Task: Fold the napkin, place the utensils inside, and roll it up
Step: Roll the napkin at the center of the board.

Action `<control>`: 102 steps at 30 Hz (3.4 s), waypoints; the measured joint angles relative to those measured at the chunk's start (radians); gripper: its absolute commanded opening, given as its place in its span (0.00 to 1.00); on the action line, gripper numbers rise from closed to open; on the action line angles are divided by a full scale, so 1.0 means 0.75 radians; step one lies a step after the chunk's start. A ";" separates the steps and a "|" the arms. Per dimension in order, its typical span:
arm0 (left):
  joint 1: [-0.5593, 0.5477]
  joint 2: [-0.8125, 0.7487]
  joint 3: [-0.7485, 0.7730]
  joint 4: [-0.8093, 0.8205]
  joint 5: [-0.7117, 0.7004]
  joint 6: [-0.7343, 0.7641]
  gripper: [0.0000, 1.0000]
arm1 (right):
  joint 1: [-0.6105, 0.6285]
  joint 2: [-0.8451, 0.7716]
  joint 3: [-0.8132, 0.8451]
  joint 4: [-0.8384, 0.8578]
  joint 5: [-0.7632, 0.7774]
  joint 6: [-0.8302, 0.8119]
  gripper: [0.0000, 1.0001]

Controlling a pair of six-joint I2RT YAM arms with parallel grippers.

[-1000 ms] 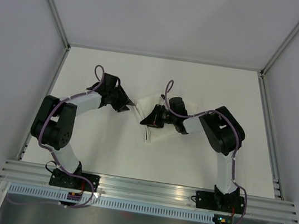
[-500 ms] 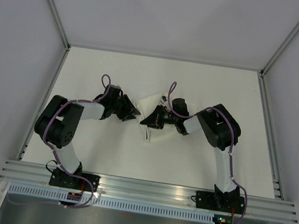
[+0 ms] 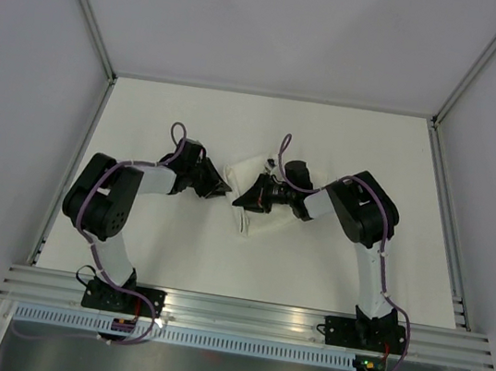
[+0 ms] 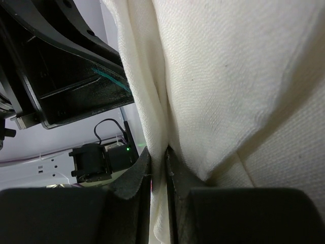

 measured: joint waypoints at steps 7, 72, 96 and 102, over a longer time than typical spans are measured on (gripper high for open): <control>-0.008 -0.008 0.054 -0.101 -0.007 0.044 0.39 | 0.000 0.000 0.021 -0.055 -0.004 -0.026 0.05; -0.034 0.171 0.231 -0.164 0.069 -0.002 0.02 | 0.341 -0.727 0.036 -0.969 1.345 -0.968 0.50; -0.034 0.176 0.246 -0.187 0.070 -0.002 0.02 | 0.490 -0.488 0.113 -0.986 1.351 -1.183 0.30; -0.034 0.179 0.251 -0.194 0.071 -0.002 0.02 | 0.495 -0.437 0.147 -0.993 1.396 -1.189 0.18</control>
